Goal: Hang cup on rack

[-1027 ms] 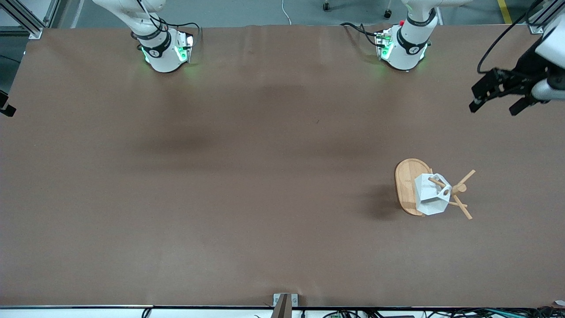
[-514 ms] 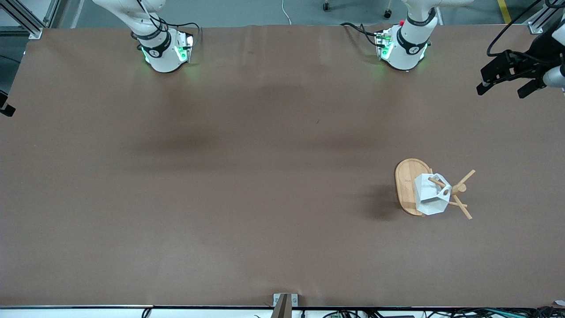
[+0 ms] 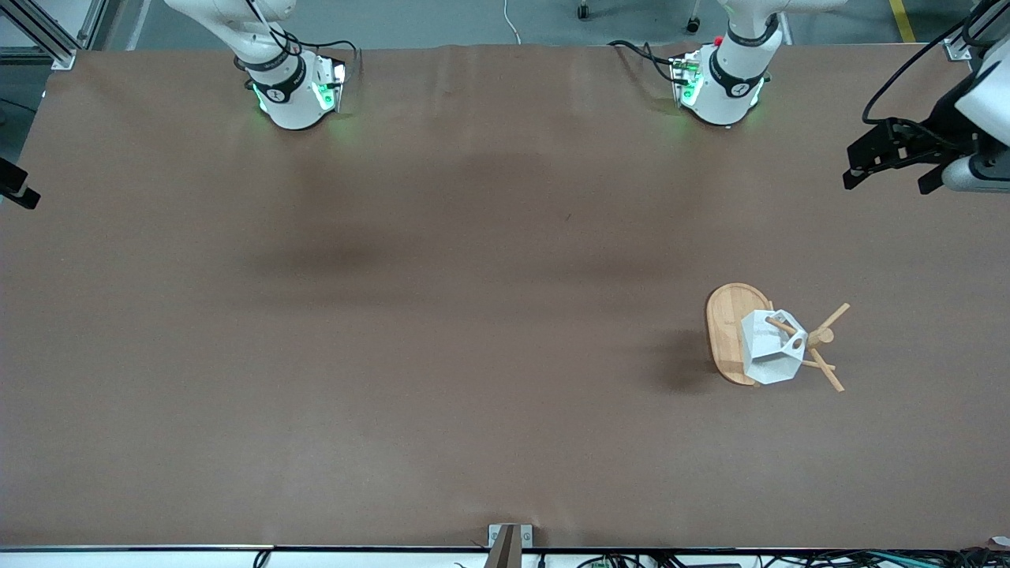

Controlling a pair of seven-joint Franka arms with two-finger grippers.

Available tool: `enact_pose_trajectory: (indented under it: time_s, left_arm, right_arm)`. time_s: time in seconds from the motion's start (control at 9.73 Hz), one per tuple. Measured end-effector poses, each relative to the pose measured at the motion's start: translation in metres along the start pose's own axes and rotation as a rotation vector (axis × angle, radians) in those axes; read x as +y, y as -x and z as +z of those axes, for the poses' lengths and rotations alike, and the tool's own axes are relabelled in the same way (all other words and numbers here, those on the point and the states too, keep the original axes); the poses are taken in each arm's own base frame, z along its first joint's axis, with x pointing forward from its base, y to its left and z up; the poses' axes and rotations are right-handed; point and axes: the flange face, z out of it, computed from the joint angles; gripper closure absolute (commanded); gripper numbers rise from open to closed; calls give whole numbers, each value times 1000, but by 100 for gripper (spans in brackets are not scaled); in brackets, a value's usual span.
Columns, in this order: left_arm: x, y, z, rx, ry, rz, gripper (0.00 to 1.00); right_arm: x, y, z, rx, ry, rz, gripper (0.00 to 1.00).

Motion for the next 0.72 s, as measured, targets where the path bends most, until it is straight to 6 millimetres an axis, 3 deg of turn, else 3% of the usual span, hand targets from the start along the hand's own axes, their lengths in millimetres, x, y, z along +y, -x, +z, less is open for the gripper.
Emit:
enact_pose_trajectory:
  time_s: [0.72]
  left_arm:
    - [6,4,-5,6,-4,-33,0]
  right_arm:
    - [4,0,0,0,0,7,0]
